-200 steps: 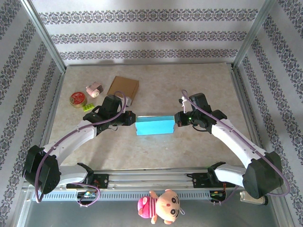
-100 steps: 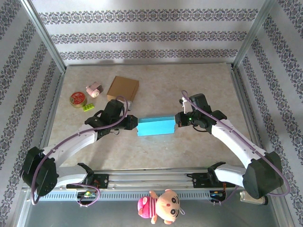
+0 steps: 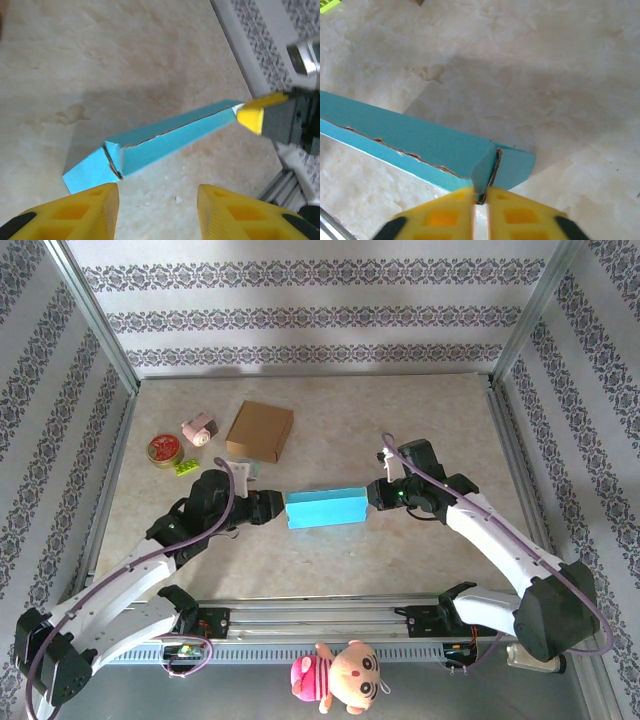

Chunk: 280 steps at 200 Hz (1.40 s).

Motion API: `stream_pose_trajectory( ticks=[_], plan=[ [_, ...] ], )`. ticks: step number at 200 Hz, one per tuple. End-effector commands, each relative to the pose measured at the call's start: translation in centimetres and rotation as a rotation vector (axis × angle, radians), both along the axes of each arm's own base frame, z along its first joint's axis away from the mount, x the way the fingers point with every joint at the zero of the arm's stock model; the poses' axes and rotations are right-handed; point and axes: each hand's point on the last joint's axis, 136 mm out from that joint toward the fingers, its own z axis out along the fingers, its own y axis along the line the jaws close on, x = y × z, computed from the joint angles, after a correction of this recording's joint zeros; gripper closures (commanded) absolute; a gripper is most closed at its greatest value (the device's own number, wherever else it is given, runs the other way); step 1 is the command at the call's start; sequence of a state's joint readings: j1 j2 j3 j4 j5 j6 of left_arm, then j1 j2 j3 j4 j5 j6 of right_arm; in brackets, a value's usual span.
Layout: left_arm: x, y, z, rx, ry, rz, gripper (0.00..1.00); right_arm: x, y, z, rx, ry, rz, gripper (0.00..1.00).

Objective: Fold the paper box

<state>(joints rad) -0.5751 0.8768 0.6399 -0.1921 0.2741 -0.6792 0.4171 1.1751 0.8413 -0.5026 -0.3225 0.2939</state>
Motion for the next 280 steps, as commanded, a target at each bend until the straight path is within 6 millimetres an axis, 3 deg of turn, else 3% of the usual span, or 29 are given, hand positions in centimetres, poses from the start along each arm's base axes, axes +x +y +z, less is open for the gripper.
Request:
stream_pose_trajectory(
  ticks=[1,37,80,111,146,197,234,280],
  plan=[
    [1.2,0.9,0.3,-0.082,0.042,0.157,0.51,-1.0,0.1,0.6,0.008,0.011,0.005,0.77],
    [2.2,0.3,0.4,-0.157,0.090,0.204,0.42,-1.2,0.2,2.5,0.044,-0.021,-0.003,0.70],
    [3.7,0.6,-0.9,-0.100,0.152,0.280,0.43,-0.3,-0.4,4.5,0.034,-0.096,-0.033,0.64],
    [4.7,-0.6,-1.1,-0.112,0.186,0.272,0.47,1.2,-0.6,5.3,0.018,-0.123,-0.062,0.62],
    [5.2,-1.3,-1.8,-0.105,0.219,0.260,0.51,2.3,-0.2,4.6,0.024,-0.088,-0.060,0.64],
    [4.7,-1.6,-3.1,-0.083,0.260,0.239,0.62,2.3,0.6,3.5,0.033,-0.047,-0.028,0.71],
    [4.2,-1.7,-3.9,-0.080,0.280,0.221,0.70,1.7,0.5,2.5,0.026,-0.021,-0.018,0.83],
    [3.7,-1.7,-4.8,-0.084,0.307,0.216,0.79,0.5,0.4,1.2,0.020,0.016,-0.003,0.85]
  ],
)
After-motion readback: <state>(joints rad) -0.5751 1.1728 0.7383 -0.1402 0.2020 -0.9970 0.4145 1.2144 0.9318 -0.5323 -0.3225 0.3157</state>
